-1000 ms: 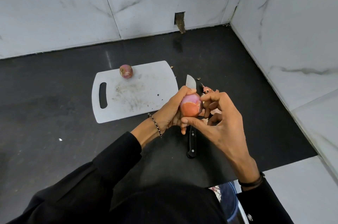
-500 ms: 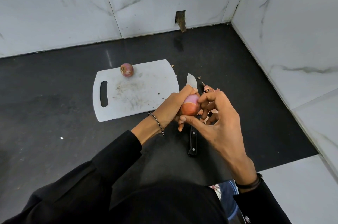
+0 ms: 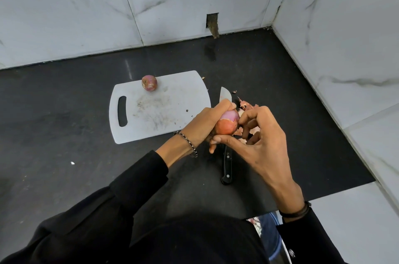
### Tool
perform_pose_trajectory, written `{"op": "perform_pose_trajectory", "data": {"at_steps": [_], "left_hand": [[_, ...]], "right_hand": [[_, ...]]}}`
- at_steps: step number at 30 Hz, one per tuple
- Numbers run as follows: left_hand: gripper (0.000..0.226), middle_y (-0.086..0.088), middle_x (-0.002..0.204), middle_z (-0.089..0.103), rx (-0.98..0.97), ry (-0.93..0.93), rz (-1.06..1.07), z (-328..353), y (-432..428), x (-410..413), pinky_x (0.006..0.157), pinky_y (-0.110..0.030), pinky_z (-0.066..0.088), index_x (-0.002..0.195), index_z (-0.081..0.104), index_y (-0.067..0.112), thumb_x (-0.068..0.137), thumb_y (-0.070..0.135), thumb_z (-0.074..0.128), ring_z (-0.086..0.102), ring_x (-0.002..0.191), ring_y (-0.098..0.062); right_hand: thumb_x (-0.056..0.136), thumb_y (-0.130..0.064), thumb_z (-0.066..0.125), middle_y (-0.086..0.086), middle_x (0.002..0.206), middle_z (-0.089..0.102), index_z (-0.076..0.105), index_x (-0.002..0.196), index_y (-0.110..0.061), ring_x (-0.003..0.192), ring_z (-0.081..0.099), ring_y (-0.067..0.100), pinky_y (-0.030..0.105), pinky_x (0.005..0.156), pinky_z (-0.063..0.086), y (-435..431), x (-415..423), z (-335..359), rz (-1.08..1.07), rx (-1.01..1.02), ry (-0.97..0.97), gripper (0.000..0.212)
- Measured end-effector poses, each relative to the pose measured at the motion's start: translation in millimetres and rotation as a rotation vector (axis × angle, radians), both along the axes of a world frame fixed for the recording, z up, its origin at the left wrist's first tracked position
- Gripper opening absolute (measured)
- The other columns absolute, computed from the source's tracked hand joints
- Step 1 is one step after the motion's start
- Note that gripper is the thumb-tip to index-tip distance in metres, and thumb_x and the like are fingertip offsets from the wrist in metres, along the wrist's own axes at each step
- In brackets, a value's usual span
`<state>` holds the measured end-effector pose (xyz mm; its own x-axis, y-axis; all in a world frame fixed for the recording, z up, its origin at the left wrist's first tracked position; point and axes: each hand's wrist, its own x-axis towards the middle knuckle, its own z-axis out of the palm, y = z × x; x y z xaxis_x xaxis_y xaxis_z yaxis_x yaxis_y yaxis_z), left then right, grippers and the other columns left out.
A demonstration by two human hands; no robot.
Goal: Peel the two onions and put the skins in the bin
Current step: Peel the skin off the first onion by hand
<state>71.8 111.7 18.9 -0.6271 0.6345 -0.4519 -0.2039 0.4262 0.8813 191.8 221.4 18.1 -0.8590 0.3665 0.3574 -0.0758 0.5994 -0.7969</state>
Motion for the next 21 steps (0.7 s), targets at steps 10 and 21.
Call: {"op": "perform_pose_trajectory", "data": {"at_steps": [10,21], "left_hand": [[0.066,-0.007,0.049,0.051,-0.038,0.000,-0.010,1.5,-1.2,2.3,0.042,-0.022,0.043,0.088,0.061,0.000,0.092,0.060,0.034,0.045,0.033,-0.014],[0.069,-0.015,0.049,0.045,-0.003,-0.027,0.030,0.9,-5.1,0.0,0.041,-0.022,0.043,0.080,0.060,-0.005,0.095,0.058,0.036,0.042,0.037,-0.023]], "right_hand": [[0.071,-0.062,0.081,-0.018,0.105,0.049,0.056,0.103,-0.034,0.082,0.059,0.013,0.015,0.058,0.047,4.7,-1.2,-7.5,0.065,0.065,0.012,0.049],[0.067,-0.059,0.088,-0.012,0.081,0.052,0.048,0.084,-0.023,0.069,0.056,0.017,0.044,0.055,0.052,-5.4,-5.1,-9.3,-0.044,-0.057,-0.028,0.056]]}}
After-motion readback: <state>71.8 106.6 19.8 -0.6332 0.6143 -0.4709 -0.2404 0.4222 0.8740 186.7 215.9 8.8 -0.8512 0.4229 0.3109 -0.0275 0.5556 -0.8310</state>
